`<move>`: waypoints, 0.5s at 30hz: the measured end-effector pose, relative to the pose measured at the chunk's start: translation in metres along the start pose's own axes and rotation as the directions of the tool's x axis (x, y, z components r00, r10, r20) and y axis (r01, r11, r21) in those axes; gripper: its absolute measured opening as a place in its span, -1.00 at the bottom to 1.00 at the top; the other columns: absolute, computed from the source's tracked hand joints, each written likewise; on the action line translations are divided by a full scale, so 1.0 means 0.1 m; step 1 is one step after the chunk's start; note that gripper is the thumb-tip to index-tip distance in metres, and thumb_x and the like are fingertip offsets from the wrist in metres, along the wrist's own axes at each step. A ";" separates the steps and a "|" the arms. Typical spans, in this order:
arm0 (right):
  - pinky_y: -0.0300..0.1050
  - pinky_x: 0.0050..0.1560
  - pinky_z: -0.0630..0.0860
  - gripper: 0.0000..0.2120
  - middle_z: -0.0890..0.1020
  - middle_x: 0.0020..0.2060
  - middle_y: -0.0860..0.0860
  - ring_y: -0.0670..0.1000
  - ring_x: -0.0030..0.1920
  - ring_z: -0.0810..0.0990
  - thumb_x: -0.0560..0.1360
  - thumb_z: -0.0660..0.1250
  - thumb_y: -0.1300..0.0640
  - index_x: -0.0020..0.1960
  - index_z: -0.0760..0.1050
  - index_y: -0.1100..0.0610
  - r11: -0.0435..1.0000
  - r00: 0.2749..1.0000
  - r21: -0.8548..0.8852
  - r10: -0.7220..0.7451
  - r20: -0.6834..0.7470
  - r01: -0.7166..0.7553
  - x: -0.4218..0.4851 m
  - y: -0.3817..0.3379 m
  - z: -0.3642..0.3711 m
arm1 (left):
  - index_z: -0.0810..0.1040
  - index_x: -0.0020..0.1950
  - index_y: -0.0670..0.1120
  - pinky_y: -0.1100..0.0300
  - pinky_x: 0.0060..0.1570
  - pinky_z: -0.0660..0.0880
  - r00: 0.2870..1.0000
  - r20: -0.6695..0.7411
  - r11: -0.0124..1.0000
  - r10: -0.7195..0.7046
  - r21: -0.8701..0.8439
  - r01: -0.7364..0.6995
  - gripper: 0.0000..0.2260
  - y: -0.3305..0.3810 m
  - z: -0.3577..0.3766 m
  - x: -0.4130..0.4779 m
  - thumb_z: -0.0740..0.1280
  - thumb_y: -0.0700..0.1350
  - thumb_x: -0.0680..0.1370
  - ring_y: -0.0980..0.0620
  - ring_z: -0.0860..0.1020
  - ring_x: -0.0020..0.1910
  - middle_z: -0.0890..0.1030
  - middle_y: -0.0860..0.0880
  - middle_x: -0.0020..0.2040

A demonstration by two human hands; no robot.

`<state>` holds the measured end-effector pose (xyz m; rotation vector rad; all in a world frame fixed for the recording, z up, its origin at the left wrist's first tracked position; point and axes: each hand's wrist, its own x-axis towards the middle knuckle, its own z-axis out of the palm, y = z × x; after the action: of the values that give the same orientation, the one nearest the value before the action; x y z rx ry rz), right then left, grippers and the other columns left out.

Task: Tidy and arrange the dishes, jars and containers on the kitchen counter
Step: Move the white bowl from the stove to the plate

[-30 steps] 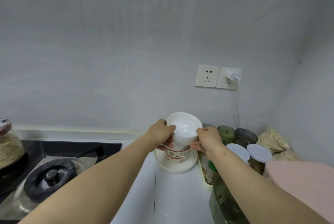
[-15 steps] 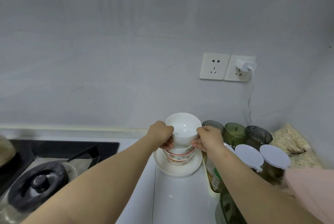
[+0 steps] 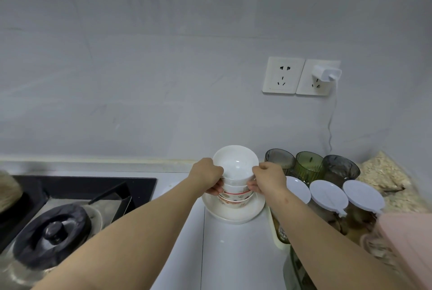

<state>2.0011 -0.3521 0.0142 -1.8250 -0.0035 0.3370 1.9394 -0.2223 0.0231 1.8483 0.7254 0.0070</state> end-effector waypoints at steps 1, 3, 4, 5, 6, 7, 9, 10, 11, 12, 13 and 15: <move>-0.25 -0.47 0.53 -0.83 0.48 -0.40 0.11 0.01 -0.43 0.51 0.53 0.16 0.33 0.04 0.49 0.34 1.000 1.000 0.001 0.009 0.005 -0.009 0.00 0.00 0.00 | 0.40 0.03 -0.26 0.17 -0.44 0.56 1.000 0.004 1.000 0.001 0.000 -0.001 -0.85 -0.01 0.00 0.00 0.10 -0.29 0.51 0.00 0.50 -0.53 0.54 -0.14 -0.37; -0.23 -0.49 0.52 -0.84 0.47 -0.36 0.11 0.01 -0.42 0.49 0.54 0.17 0.29 0.10 0.44 0.26 1.000 0.999 0.016 0.025 0.023 -0.025 -0.03 -0.03 0.00 | 0.38 0.19 -0.25 0.13 -0.39 0.57 1.000 0.002 1.000 0.005 -0.007 -0.005 -0.75 -0.02 0.00 -0.03 0.12 -0.23 0.54 -0.01 0.51 -0.49 0.55 -0.14 -0.31; -0.22 -0.51 0.49 -0.85 0.46 -0.32 0.11 0.01 -0.42 0.46 0.54 0.18 0.27 0.10 0.39 0.20 1.000 0.999 0.014 0.027 0.021 -0.028 -0.04 -0.05 0.01 | 0.33 0.30 -0.21 0.13 -0.39 0.56 1.000 -0.009 1.000 0.011 -0.013 -0.011 -0.68 -0.02 -0.01 -0.04 0.14 -0.20 0.55 -0.01 0.50 -0.48 0.55 -0.15 -0.26; -0.22 -0.52 0.44 -0.86 0.45 -0.28 0.11 0.01 -0.42 0.43 0.54 0.18 0.24 0.10 0.34 0.16 1.000 1.000 0.000 0.013 0.003 -0.013 -0.05 -0.07 0.02 | 0.25 0.39 -0.16 0.14 -0.40 0.55 0.999 -0.027 1.000 0.022 -0.019 -0.022 -0.60 -0.02 -0.03 -0.06 0.15 -0.18 0.55 -0.01 0.50 -0.46 0.55 -0.17 -0.18; -0.21 -0.49 0.36 -0.85 0.43 -0.25 0.09 0.00 -0.41 0.38 0.53 0.19 0.22 0.08 0.31 0.14 1.000 1.000 -0.010 -0.009 -0.019 0.009 -0.05 -0.09 0.03 | 0.17 0.46 -0.12 0.15 -0.40 0.55 0.998 -0.044 0.999 0.033 -0.024 -0.034 -0.53 0.00 -0.04 -0.07 0.16 -0.17 0.55 -0.01 0.49 -0.44 0.54 -0.18 -0.11; -0.21 -0.45 0.29 -0.87 0.41 -0.25 0.06 0.00 -0.40 0.35 0.51 0.20 0.21 0.04 0.32 0.13 0.999 0.999 -0.011 -0.041 -0.033 0.041 -0.09 -0.13 0.06 | 0.12 0.49 -0.09 0.15 -0.39 0.55 0.996 -0.071 0.998 0.052 -0.029 -0.054 -0.49 0.00 -0.08 -0.10 0.17 -0.17 0.55 -0.01 0.49 -0.42 0.52 -0.17 -0.07; -0.20 -0.42 0.23 -0.93 0.38 -0.31 0.03 0.00 -0.39 0.33 0.50 0.20 0.20 -0.05 0.33 0.07 0.997 0.997 0.015 -0.074 -0.026 0.074 -0.21 -0.23 0.13 | 0.13 0.49 -0.07 0.16 -0.35 0.54 0.989 -0.119 0.995 0.085 -0.048 -0.091 -0.49 0.01 -0.18 -0.16 0.17 -0.17 0.55 0.00 0.48 -0.39 0.50 -0.15 -0.06; -0.20 -0.42 0.24 -0.92 0.39 -0.30 0.04 0.00 -0.38 0.35 0.51 0.20 0.19 -0.02 0.34 0.07 0.997 0.997 0.015 -0.077 -0.003 0.077 -0.28 -0.28 0.17 | 0.16 0.48 -0.07 0.17 -0.34 0.54 0.985 -0.141 0.992 0.099 -0.058 -0.108 -0.52 0.02 -0.23 -0.19 0.18 -0.16 0.56 0.00 0.49 -0.37 0.49 -0.15 -0.04; -0.21 -0.42 0.26 -0.88 0.42 -0.26 0.06 0.00 -0.37 0.37 0.52 0.19 0.18 0.05 0.34 0.07 0.997 0.996 0.015 -0.080 0.027 0.080 -0.37 -0.34 0.22 | 0.20 0.45 -0.07 0.17 -0.34 0.54 0.979 -0.165 0.990 0.119 -0.056 -0.130 -0.55 0.02 -0.32 -0.24 0.18 -0.16 0.57 0.01 0.49 -0.35 0.49 -0.15 -0.02; -0.21 -0.43 0.27 -0.84 0.44 -0.20 0.08 0.00 -0.36 0.38 0.53 0.18 0.18 0.11 0.35 0.09 0.997 0.995 0.020 -0.080 0.058 0.079 -0.43 -0.39 0.26 | 0.25 0.43 -0.08 0.18 -0.34 0.54 0.974 -0.180 0.988 0.135 -0.053 -0.147 -0.58 0.02 -0.38 -0.27 0.18 -0.16 0.57 0.02 0.50 -0.35 0.49 -0.15 -0.01; -0.21 -0.44 0.28 -0.84 0.45 -0.17 0.09 -0.01 -0.37 0.39 0.54 0.18 0.19 0.12 0.35 0.11 0.996 0.993 0.030 -0.088 0.083 0.085 -0.53 -0.44 0.33 | 0.29 0.40 -0.08 0.19 -0.34 0.54 0.968 -0.199 0.985 0.154 -0.045 -0.166 -0.62 -0.01 -0.48 -0.31 0.18 -0.16 0.57 0.03 0.50 -0.35 0.50 -0.14 -0.02; -0.25 -0.47 0.28 -0.92 0.42 -0.25 0.06 0.00 -0.41 0.36 0.53 0.16 0.24 0.01 0.37 0.15 0.993 0.986 0.051 -0.114 0.120 0.109 -0.73 -0.51 0.48 | 0.36 0.34 -0.10 0.20 -0.35 0.54 0.955 -0.234 0.980 0.183 -0.033 -0.196 -0.66 -0.10 -0.72 -0.40 0.18 -0.18 0.56 0.04 0.51 -0.37 0.50 -0.10 -0.09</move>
<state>1.9286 -0.3057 0.0681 -1.7497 -0.1818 0.3663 1.8777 -0.1786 0.0568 1.8752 0.6954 0.3685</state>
